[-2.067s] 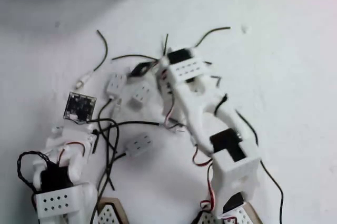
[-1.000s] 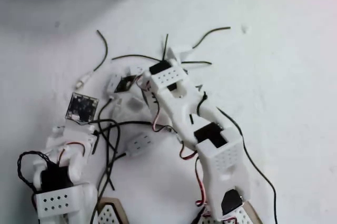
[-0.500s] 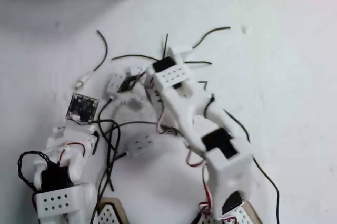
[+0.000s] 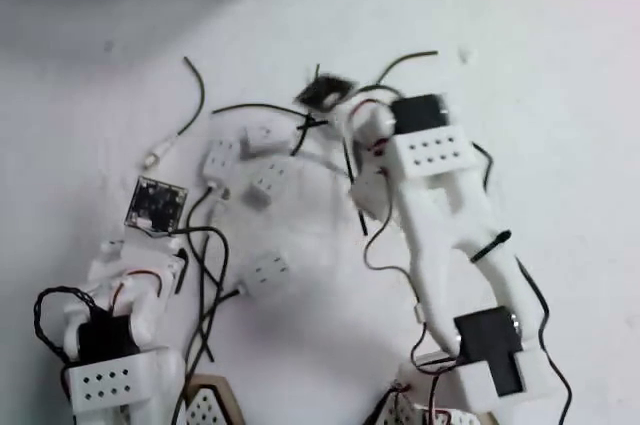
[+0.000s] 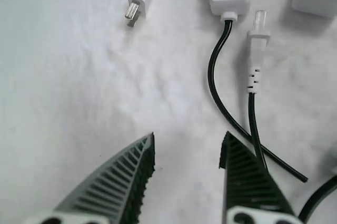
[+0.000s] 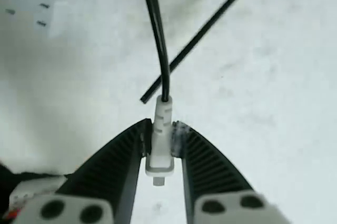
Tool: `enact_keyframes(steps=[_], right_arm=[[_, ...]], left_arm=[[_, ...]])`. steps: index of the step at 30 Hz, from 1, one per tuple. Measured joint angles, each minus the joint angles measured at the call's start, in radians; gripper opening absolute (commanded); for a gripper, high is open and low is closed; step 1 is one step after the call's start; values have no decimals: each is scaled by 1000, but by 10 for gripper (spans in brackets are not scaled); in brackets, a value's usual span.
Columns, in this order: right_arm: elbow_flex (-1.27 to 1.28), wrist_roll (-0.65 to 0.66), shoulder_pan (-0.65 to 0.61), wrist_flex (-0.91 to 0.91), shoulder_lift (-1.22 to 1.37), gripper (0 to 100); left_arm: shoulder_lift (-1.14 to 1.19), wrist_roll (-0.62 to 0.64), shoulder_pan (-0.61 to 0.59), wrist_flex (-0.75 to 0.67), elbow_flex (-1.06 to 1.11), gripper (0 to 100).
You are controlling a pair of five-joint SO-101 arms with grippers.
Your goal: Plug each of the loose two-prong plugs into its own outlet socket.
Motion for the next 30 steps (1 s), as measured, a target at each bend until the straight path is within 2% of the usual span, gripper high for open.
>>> enact_keyframes(steps=[3,8,12,18,26,30], right_arm=[[80,-63,32,-84,46,16],[215,-153,25,-279,181,16],[230,-201,-2,-390,292,16],[222,-212,-63,-427,373,17],[222,-212,-81,-433,410,18],[187,-213,-84,-359,420,78]], left_arm=[[0,0,0,0,0,211],[0,0,0,0,0,211],[0,0,0,0,0,211],[0,0,0,0,0,211],[0,0,0,0,0,211],[0,0,0,0,0,211]])
